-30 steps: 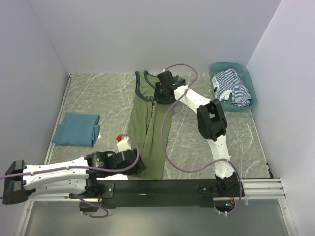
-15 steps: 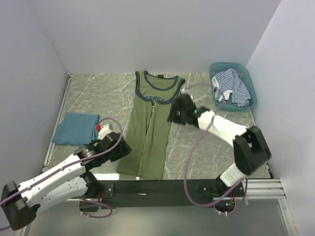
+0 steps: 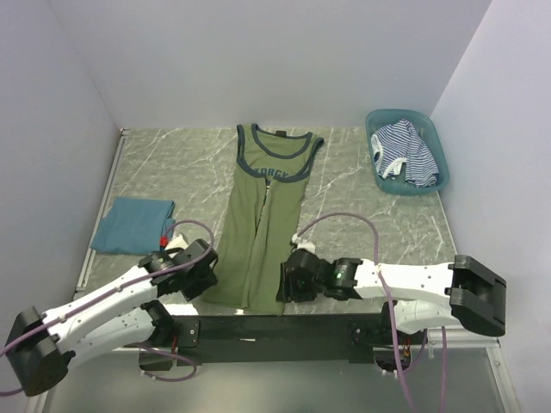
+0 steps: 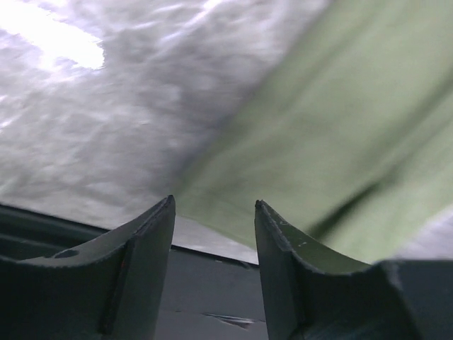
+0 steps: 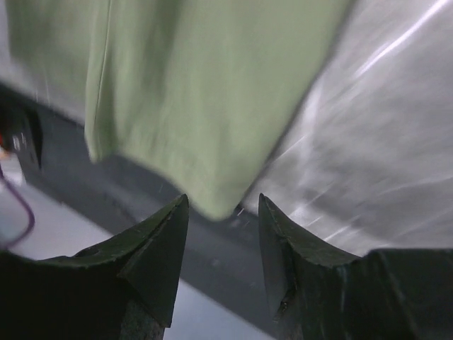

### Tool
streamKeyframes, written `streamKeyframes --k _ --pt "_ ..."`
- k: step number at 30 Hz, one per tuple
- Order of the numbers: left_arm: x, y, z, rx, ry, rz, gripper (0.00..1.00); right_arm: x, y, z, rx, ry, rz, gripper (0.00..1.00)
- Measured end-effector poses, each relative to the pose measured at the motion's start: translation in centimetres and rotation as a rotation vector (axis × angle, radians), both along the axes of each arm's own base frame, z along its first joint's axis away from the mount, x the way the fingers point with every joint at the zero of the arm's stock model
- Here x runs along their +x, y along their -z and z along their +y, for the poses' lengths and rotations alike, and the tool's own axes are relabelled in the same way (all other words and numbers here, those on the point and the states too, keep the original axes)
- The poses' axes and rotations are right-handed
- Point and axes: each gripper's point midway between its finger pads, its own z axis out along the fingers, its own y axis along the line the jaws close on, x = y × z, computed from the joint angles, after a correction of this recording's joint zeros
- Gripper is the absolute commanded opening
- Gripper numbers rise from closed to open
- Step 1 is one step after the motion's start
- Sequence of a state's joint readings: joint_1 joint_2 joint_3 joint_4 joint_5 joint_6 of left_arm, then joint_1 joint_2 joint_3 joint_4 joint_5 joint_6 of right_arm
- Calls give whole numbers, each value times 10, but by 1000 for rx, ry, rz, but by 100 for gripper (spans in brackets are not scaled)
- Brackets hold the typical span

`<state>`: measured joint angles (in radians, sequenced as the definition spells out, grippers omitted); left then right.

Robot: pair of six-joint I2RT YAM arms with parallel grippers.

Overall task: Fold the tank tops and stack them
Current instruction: Fold the tank top

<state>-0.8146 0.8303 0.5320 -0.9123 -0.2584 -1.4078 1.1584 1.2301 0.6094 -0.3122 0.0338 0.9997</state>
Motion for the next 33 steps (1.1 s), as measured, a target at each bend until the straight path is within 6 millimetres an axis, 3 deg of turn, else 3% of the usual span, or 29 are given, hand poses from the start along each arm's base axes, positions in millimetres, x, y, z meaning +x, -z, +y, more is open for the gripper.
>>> streamKeyframes --k 4,12,14,16,20,21,24,33 --pt "-9 14 7 67 -1 79 54 -26 7 11 -4 -41 39 53" --pt "-13 22 4 68 7 114 57 -41 27 14 -45 -29 88 53" --pt "-16 28 7 81 8 130 57 -43 30 16 -47 -28 94 50" --pt "-20 35 10 96 8 146 55 -43 31 20 -33 -26 95 42" --pt "-21 40 11 100 9 153 36 -42 35 20 -20 -2 96 11" --pt "-21 40 11 99 11 153 22 -42 37 18 -24 2 95 3" --pt "-17 39 4 72 32 133 1 -40 37 13 -27 23 87 0" --pt "-14 19 -15 -60 103 65 1 -34 7 -24 35 89 25 0"
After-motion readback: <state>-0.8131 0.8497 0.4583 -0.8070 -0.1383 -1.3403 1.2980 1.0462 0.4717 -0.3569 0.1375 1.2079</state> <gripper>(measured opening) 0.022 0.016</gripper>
